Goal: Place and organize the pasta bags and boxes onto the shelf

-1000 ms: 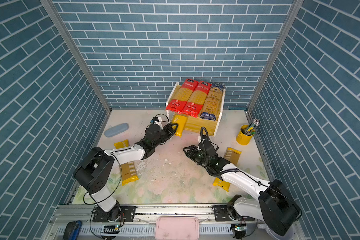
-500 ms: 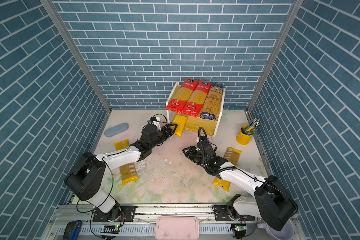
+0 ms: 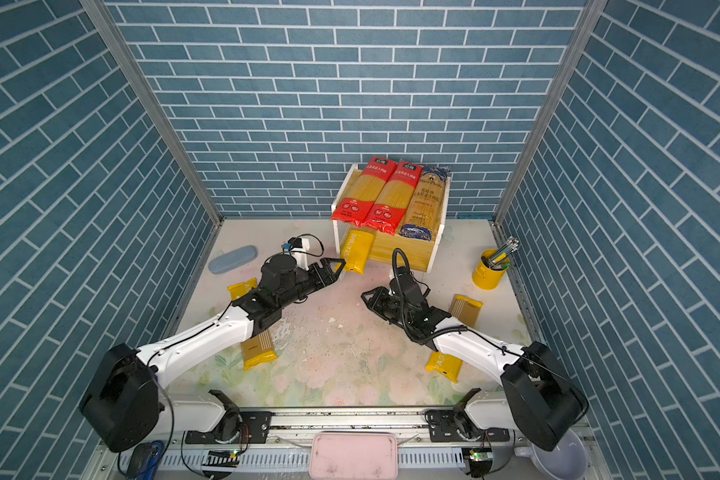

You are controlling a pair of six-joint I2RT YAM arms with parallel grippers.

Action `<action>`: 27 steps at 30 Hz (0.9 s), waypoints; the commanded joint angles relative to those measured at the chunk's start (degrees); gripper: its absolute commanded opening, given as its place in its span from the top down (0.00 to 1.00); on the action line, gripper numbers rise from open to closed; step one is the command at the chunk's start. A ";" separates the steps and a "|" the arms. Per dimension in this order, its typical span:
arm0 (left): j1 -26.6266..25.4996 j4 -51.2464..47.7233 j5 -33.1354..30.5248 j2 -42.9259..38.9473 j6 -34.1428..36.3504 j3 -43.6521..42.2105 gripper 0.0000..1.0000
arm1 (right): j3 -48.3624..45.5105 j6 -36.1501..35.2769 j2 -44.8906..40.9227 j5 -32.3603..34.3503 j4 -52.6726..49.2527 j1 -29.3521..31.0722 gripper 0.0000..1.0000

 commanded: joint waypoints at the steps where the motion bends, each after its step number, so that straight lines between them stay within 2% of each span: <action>1: -0.42 -10.57 -0.50 -5.66 4.99 -1.32 0.17 | 3.86 -0.67 1.02 -0.76 -0.77 0.25 0.66; 8: -0.46 -26.14 -8.11 -16.22 10.39 -2.68 0.15 | 8.29 -1.92 3.08 -1.08 -4.26 0.72 0.67; 13: 1.74 -41.38 -18.25 -19.33 13.87 -2.64 0.10 | 10.71 -4.25 4.74 3.18 -7.93 4.79 0.68; 15: 5.71 -43.97 -17.40 -20.41 12.62 -4.31 0.06 | 10.98 -4.37 5.62 4.39 -8.42 6.52 0.68; 19: 16.34 -43.49 -12.03 -23.45 8.00 -11.23 0.06 | 14.08 -6.67 8.27 7.49 -13.40 9.96 0.69; 24: 25.69 -45.57 -14.16 -24.90 3.12 -17.07 0.06 | 20.05 -11.80 11.89 10.76 -23.55 13.44 0.69; 27: 30.17 -44.86 -13.30 -25.85 1.04 -20.47 0.06 | 20.71 -12.42 13.36 9.89 -24.28 14.05 0.70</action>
